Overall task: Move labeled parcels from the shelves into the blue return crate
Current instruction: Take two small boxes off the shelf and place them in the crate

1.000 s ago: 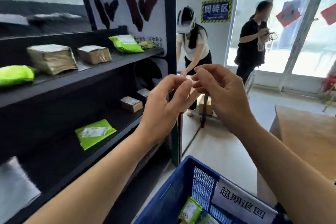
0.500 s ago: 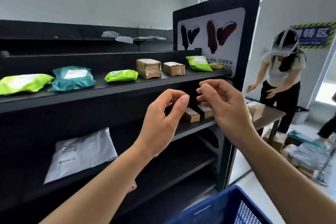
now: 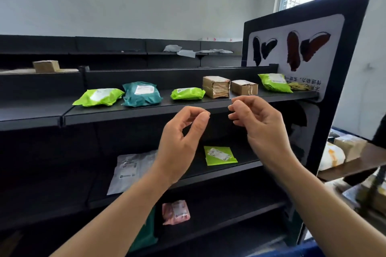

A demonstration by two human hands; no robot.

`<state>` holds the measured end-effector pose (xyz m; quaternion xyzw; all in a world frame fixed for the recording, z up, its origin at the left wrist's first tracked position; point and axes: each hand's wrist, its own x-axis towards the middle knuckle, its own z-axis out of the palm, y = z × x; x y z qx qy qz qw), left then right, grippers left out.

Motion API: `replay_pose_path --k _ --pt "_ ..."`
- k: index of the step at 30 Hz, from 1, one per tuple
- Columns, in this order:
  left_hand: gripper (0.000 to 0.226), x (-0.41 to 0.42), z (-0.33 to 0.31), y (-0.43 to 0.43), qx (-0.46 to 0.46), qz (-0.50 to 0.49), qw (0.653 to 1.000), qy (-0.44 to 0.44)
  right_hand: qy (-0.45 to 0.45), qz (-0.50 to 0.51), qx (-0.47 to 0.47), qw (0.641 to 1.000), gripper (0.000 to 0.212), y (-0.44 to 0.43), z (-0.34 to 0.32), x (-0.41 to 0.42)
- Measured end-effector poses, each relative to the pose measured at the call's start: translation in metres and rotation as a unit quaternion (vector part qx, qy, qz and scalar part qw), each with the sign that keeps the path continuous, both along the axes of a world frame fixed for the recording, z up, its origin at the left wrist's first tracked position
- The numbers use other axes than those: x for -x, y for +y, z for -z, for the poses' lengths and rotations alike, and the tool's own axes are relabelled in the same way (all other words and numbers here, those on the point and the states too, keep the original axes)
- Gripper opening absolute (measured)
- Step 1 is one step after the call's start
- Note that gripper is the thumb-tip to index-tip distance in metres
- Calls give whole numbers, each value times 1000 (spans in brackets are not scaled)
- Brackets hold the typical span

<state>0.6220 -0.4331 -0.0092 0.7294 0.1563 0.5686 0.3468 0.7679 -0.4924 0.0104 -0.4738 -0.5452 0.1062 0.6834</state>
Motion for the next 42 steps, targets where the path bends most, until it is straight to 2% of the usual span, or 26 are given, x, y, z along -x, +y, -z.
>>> replay_pose_path --k 9,23,30,33,42 --pt "21 22 -12 53 -4 4 1000 -4 -12 4 -16 1000 8 47 -13 23" --pt "23 0 -17 129 -7 66 998 -8 0 71 -22 997 6 109 -5 18" --pt "23 -22 -10 149 8 76 997 -19 27 131 -31 991 8 118 1 -12" --pt "28 -33 -9 152 10 78 997 -24 27 138 -31 990 7 121 0 -27" --pt "23 -78 -12 147 34 69 997 -22 31 145 -37 988 6 123 -7 -79"
